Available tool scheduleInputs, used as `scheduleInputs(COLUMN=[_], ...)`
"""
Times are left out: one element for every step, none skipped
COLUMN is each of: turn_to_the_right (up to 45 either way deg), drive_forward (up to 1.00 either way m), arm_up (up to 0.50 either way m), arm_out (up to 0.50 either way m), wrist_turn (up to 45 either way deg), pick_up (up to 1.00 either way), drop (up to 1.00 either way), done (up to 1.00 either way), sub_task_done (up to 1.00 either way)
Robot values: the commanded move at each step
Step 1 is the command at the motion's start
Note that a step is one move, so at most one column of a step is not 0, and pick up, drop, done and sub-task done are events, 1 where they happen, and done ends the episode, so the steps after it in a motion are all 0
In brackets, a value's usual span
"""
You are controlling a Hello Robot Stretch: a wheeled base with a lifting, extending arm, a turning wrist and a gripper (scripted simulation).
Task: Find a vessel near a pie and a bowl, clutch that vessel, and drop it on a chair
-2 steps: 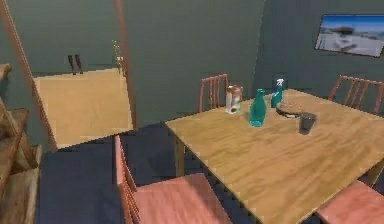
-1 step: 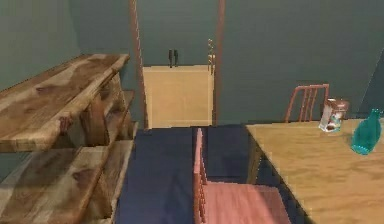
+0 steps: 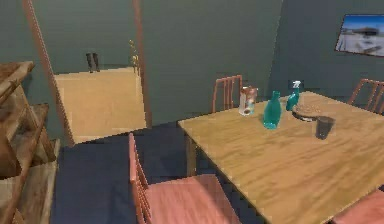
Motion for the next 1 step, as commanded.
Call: scheduleInputs(turn_to_the_right=[3.0], drive_forward=[0.00], arm_up=[0.00], arm_out=[0.00], wrist_turn=[0.0], pick_up=[0.00], drop=[0.00], done=[0.00], sub_task_done=[0.00])
